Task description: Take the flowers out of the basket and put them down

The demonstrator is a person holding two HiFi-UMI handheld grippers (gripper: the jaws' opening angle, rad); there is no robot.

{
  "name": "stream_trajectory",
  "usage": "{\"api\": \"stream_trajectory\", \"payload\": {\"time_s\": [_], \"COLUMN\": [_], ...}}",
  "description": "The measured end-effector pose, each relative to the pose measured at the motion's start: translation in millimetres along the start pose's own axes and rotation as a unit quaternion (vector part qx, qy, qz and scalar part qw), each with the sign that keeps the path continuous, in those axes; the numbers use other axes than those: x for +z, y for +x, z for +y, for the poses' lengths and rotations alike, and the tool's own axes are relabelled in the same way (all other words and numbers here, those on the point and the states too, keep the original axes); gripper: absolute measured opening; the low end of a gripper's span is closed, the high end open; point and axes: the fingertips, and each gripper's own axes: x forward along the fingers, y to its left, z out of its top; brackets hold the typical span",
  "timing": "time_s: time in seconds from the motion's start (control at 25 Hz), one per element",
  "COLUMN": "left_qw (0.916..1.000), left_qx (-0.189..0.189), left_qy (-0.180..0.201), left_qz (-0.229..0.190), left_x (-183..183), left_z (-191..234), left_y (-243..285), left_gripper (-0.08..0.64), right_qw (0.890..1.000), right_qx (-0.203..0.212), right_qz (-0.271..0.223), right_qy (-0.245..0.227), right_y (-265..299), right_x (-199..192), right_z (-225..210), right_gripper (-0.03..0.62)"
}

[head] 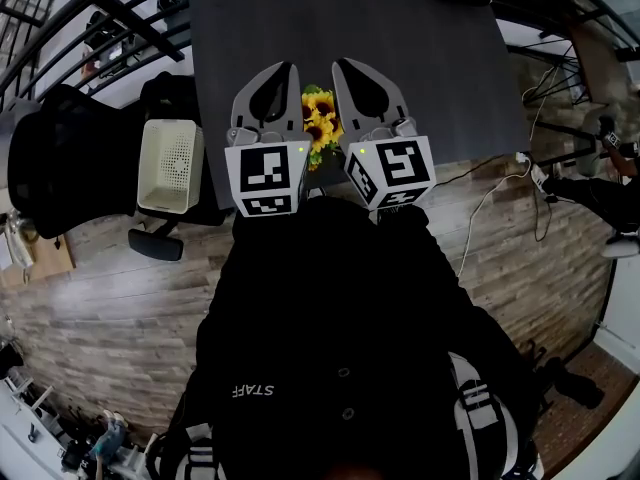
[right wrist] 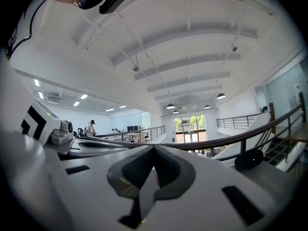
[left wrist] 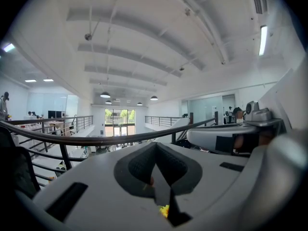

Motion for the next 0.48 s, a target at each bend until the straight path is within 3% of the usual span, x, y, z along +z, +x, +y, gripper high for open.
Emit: {"api": "stream_trajectory", "payload": {"time_s": [0.24, 0.48], "left_qw": [1.0, 1.0], "left_qx": [0.005, 0.006], "left_qy": [0.0, -0.001], "left_qz": [-0.003, -0.005], "left_x": [-0.1, 1.1], "left_z": [3.3, 5.8], "left_y": [-0.1, -0.4], "left_gripper": [0.002, 0.002], "right_qw": [0.999, 0.999], "right_qx": [0.001, 0.001], "right_qz": [-0.005, -0.012], "right_qy": [-0.037, -0.045], "right_y": [2.7, 4.8], "right_x": [4.2, 9.7], "right_z": [7.1, 10.2], "right_gripper": [0.012, 0.012]}}
